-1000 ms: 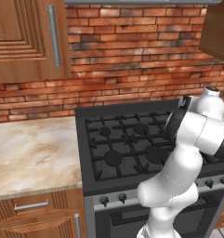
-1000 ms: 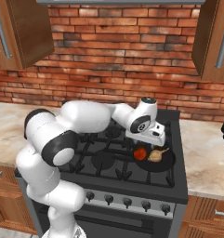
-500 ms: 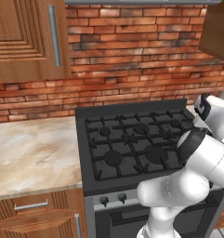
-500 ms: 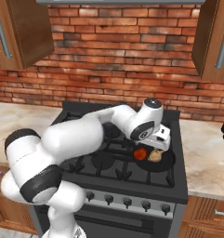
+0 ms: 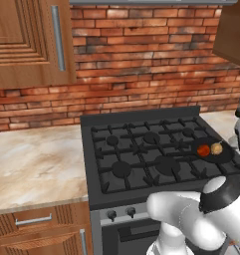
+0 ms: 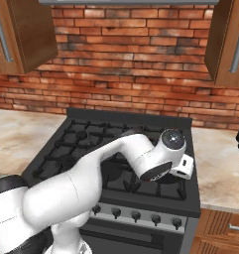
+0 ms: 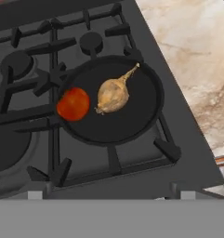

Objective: Place the pan on the front right burner on the stove. Then place the tomato and the onion in the pan and turn on the front right burner.

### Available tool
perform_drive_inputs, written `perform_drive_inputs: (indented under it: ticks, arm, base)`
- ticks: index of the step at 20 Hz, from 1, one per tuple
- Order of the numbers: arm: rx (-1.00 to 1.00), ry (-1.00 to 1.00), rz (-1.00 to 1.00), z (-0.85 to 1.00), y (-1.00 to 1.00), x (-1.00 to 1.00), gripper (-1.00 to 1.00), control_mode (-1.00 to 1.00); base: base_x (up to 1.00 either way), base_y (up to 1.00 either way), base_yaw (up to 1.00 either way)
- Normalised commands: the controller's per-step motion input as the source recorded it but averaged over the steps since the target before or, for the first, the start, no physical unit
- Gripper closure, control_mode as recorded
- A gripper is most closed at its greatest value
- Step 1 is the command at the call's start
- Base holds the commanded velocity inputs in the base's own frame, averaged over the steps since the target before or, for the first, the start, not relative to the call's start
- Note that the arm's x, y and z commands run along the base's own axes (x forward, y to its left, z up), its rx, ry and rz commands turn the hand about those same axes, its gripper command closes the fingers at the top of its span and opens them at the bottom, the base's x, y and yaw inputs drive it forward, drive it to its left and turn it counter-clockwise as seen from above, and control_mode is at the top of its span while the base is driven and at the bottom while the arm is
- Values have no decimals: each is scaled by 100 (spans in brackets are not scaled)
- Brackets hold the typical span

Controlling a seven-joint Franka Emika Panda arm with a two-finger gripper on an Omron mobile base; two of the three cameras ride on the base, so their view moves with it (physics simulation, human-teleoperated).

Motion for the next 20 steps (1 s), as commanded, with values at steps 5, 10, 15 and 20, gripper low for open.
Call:
perform_drive_inputs:
  ticks: [5, 10, 15, 20]
  arm:
    - [0, -21, 0, 0, -14, -68, -100, -100]
    - [0, -18, 0, 0, -7, -46, -100, -100]
    - [0, -19, 0, 0, -13, -13, -100, -100]
    - [0, -11, 0, -15, -23, -11, -100, -100]
  base:
    - [0, 0, 0]
    - [0, 0, 0]
    - [0, 0, 0]
    - [0, 0, 0]
